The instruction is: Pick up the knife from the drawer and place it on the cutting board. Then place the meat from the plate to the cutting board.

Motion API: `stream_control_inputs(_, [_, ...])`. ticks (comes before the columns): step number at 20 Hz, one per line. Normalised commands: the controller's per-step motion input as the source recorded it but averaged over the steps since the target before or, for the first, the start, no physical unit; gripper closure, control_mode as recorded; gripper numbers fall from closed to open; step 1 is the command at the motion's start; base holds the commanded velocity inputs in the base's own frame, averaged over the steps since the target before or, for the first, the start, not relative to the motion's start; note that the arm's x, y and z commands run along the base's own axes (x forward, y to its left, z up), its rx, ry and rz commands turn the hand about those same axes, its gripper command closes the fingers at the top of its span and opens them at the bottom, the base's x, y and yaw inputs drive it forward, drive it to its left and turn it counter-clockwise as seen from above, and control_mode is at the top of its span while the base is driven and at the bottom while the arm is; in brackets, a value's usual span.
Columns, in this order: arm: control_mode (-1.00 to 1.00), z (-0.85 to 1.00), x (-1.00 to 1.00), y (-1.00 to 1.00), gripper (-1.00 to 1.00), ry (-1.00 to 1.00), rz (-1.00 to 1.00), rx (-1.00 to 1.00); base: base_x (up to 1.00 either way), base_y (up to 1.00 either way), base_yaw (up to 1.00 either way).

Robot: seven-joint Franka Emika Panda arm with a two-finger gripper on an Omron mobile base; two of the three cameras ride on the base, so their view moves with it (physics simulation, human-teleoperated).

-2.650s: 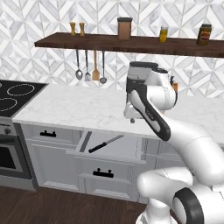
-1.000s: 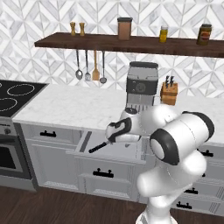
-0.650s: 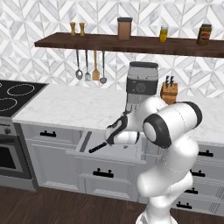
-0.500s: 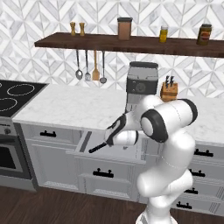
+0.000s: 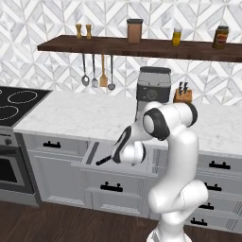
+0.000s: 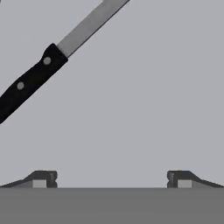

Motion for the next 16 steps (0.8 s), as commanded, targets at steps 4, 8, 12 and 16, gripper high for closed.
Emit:
stream_control_inputs(4, [-1.0,-0.49,0.19,0.02,-1.0,0.0,0.0,-0.01,0.0,0.0,0.0])
stream_control_inputs(8, [-1.0,-0.25,-0.03,0.01,-1.0,0.05,0.0,0.01,0.0,0.0,0.0])
stream_control_inputs(12, [-1.0,-0.13,-0.22,0.02,-1.0,0.05,0.0,0.02,0.0,0.0,0.0])
stream_control_inputs(16, [-1.0,-0.18,-0.2,0.01,-1.0,0.03,0.0,0.0,0.0,0.0,0.0])
